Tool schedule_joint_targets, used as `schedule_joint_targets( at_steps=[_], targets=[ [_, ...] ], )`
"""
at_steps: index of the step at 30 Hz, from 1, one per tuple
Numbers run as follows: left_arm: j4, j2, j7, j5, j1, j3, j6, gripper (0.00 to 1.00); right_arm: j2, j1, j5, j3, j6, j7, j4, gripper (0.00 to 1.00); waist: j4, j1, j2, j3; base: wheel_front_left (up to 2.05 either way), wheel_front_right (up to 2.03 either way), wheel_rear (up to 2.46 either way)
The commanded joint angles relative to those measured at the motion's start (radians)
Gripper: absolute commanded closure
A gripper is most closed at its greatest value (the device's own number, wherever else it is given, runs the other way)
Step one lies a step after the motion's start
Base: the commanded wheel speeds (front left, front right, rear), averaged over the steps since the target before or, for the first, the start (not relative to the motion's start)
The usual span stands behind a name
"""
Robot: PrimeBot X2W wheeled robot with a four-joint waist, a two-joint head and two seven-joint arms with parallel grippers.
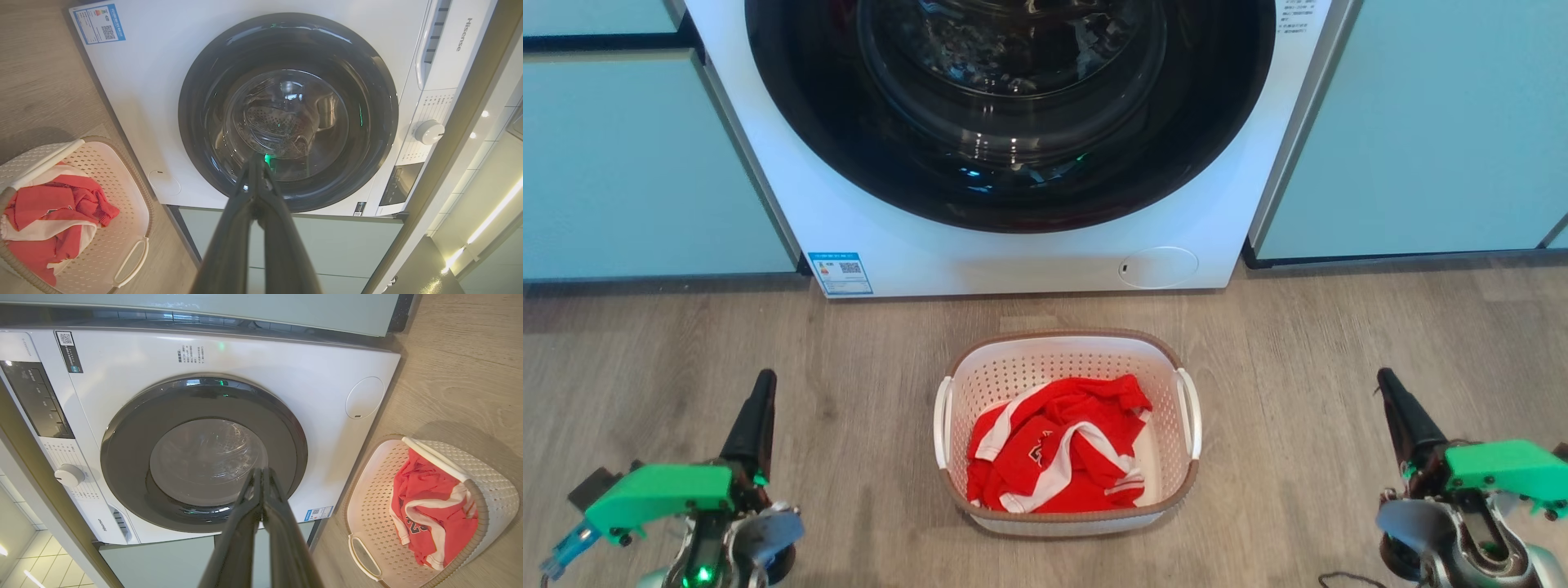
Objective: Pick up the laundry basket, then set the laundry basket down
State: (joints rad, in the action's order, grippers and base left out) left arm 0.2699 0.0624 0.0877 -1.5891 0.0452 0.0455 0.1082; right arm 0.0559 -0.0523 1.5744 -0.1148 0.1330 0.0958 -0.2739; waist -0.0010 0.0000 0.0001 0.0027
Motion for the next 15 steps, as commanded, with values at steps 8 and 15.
schedule_joint_targets(
  at_steps=[8,15],
  targets=[
    [-0.025,0.001,0.011,-0.034,0.061,0.051,0.022,1.00,0.001,-0.055,0.041,0.009,-0.002,0.011,0.030,1.00,0.001,0.0000,-0.0001,0.000,0.00,0.00,0.00],
    [-0.025,0.000,0.013,-0.033,0.061,0.052,0.022,1.00,0.000,-0.055,0.040,0.008,-0.002,0.011,0.030,1.00,0.001,0.0000,-0.0001,0.000,0.00,0.00,0.00]
  ],
)
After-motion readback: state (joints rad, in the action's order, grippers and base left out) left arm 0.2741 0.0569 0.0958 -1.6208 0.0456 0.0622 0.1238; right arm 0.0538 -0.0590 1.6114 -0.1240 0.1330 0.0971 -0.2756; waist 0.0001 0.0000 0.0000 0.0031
